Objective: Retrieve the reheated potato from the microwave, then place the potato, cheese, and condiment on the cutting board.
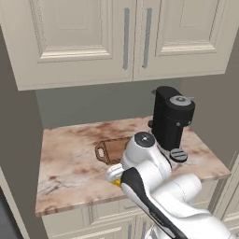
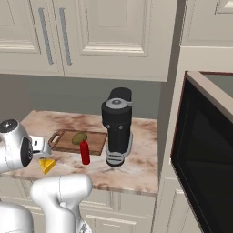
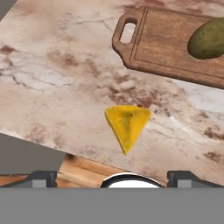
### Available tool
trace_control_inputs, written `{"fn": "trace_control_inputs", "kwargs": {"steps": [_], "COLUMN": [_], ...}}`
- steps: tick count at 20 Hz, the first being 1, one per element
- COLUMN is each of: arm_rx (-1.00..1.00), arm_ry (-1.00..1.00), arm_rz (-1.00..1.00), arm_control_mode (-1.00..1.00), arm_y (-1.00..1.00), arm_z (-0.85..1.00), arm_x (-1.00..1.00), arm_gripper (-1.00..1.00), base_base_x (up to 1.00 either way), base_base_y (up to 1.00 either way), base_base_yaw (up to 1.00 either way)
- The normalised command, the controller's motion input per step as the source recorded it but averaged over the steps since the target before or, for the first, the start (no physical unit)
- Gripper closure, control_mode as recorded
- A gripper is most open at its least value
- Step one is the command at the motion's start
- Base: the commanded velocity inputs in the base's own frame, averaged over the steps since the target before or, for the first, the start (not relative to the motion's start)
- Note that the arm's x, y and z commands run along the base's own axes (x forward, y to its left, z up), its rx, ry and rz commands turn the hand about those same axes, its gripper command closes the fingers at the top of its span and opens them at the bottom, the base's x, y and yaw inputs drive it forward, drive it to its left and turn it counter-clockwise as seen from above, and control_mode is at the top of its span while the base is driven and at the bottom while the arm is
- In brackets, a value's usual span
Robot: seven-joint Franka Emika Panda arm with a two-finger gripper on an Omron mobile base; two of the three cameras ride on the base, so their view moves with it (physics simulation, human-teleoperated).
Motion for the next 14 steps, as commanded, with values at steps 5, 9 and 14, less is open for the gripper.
{"fn": "trace_control_inputs", "kwargs": {"steps": [5,9,14], "arm_rx": [0.0,0.01,0.03], "arm_ry": [0.02,0.06,0.06], "arm_rz": [-0.1,-0.07,-0.01], "arm_control_mode": [-1.0,-1.0,-1.0], "arm_y": [0.0,-0.04,-0.12], "arm_z": [-0.14,-0.3,-0.29], "arm_x": [0.01,0.1,0.17], "arm_gripper": [-1.0,-1.0,-1.0], "base_base_x": [0.0,0.0,0.0], "base_base_y": [0.0,0.0,0.0], "base_base_yaw": [0.0,0.0,0.0]}}
